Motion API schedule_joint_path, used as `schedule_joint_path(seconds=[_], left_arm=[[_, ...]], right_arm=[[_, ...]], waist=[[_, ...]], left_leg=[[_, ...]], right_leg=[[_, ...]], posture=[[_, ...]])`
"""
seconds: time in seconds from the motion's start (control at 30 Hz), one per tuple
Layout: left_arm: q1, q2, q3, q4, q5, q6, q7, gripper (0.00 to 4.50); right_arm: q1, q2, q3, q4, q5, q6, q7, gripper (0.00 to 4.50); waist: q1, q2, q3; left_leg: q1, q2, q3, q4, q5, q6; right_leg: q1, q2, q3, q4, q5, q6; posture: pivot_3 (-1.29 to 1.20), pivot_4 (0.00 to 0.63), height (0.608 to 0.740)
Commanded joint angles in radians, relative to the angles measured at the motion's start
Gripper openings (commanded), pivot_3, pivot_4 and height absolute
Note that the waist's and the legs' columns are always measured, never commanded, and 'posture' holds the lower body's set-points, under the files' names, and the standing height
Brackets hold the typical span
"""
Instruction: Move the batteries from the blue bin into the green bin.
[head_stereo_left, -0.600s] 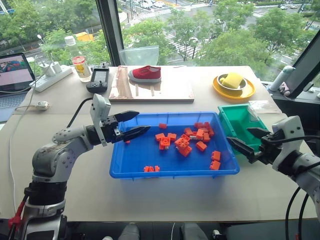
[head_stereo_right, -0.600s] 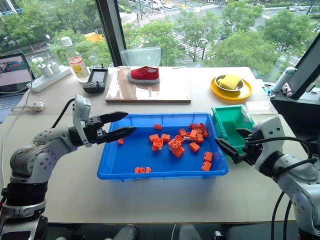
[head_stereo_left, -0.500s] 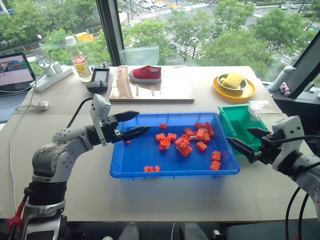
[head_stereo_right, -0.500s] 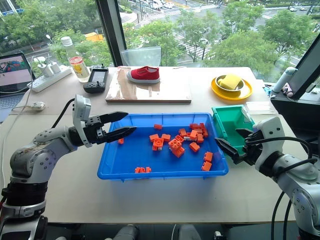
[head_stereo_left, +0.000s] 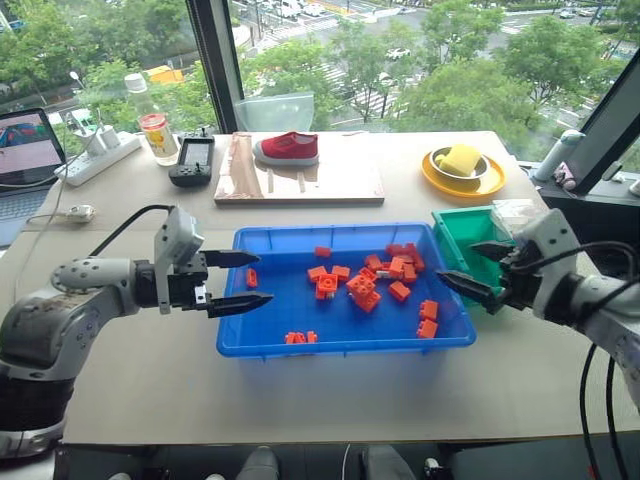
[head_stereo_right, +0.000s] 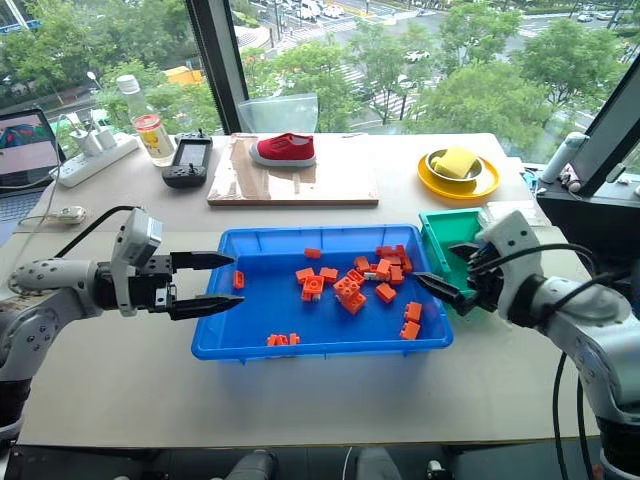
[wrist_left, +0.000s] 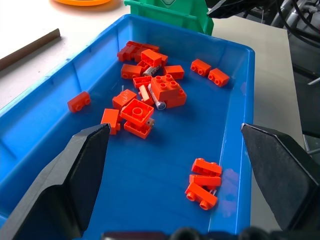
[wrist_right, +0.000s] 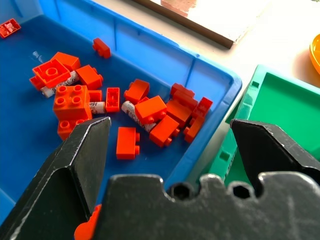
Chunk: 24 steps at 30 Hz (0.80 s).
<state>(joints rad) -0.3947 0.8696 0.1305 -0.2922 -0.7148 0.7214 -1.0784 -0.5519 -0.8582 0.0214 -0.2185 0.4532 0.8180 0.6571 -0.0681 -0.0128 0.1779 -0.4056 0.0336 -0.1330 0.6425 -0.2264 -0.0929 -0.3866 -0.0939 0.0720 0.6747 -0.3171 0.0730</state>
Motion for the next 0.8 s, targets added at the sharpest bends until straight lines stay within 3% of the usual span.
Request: schedule_joint_path(seconds=[0.03,0.8], left_arm=[[-0.019,-0.006,0.012,-0.018,-0.009,-0.007,0.011,4.50],[-0.034,-0.036,0.025,-0.066,-0.053,0.045,0.092,4.50]], right_arm=[[-0.092,0.033,0.098,0.127,-0.094,-0.049,0.038,4.48],[-0.238,0.196,0.199,0.475,-0.254,-0.131,0.201,4.48]], waist=[[0.000,0.000,0.000],[-0.003,0.000,0.000]], left_leg=[[0.000,0.000,0.000,0.000,0.000,0.000],[0.000,0.000,0.000,0.000,0.000,0.000]], right_leg=[[0.000,0.000,0.000,0.000,0.000,0.000],[-0.001,0.000,0.000,0.001,0.000,0.000]], posture=[[0.00,0.150,0.740],[0.00,0.150,0.740]])
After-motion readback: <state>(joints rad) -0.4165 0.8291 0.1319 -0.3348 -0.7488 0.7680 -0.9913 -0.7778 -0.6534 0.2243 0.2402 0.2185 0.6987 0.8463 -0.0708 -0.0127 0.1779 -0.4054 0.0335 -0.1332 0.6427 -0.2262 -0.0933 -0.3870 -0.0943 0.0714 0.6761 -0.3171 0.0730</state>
